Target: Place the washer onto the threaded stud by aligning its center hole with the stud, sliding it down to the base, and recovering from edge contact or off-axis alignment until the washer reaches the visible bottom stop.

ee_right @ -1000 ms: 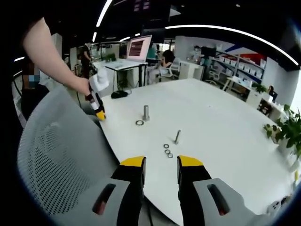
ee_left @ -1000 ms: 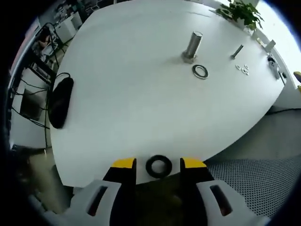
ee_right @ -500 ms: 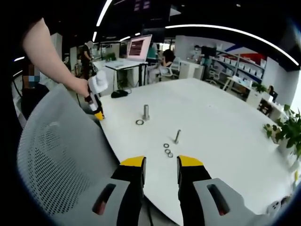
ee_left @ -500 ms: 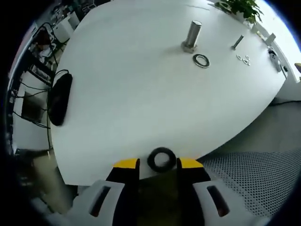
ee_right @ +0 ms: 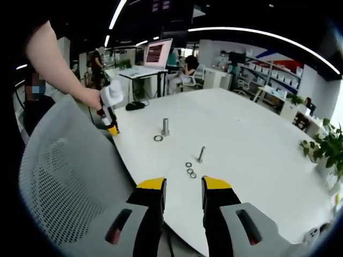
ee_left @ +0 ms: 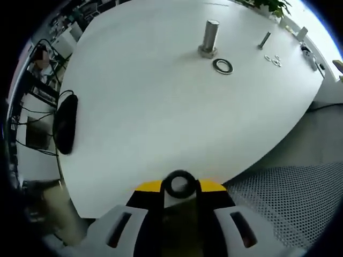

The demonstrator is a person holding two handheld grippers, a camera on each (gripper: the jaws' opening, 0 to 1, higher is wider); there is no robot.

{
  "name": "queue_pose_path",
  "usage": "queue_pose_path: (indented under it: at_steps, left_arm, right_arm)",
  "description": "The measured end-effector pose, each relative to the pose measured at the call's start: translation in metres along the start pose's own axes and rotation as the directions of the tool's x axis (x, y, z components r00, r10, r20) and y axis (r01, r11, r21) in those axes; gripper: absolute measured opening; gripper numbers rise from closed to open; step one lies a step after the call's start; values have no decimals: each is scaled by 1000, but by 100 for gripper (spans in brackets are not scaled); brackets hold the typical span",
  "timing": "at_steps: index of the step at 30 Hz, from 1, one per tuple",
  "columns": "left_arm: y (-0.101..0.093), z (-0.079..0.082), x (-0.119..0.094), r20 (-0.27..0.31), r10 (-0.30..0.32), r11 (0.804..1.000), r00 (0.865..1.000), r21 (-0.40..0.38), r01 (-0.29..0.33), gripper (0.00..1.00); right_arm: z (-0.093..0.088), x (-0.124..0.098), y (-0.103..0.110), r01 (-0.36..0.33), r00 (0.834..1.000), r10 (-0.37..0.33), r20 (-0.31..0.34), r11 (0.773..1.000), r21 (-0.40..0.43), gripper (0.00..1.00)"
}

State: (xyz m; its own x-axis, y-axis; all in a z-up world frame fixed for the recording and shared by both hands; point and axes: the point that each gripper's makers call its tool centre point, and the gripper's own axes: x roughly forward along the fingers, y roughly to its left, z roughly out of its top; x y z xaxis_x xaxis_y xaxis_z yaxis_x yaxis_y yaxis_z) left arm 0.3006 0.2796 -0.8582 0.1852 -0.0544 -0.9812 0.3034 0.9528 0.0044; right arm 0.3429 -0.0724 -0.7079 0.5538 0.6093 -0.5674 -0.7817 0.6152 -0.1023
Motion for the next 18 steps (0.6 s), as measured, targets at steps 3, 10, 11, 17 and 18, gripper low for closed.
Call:
queue_pose_path:
  at_steps: [3, 10, 11, 17, 18]
  left_arm:
    - [1, 1, 1, -11, -1, 1000, 1000, 7, 1, 21]
    - [-1, 14, 3, 14, 2, 1000, 1000, -8, -2, 21]
    - [-3, 17, 4, 18, 0, 1000, 1000, -2, 0, 21]
    - [-12, 37, 7, 39, -11, 999, 999, 33, 9, 21]
    - [-13, 40, 7, 41, -12, 999, 999, 33, 10, 21]
  right_arm:
    - [0, 0, 0, 1, 1000, -1, 0, 1000, 1, 28]
    - [0, 0, -1, 4, 1000, -4, 1, 1000, 2, 28]
    - [0, 0, -1, 4, 1000, -4, 1, 1000, 2, 28]
    - [0, 0, -1, 4, 1000, -4, 0, 1000, 4, 28]
    - [0, 0, -1, 4, 1000, -4, -1, 1000, 4, 28]
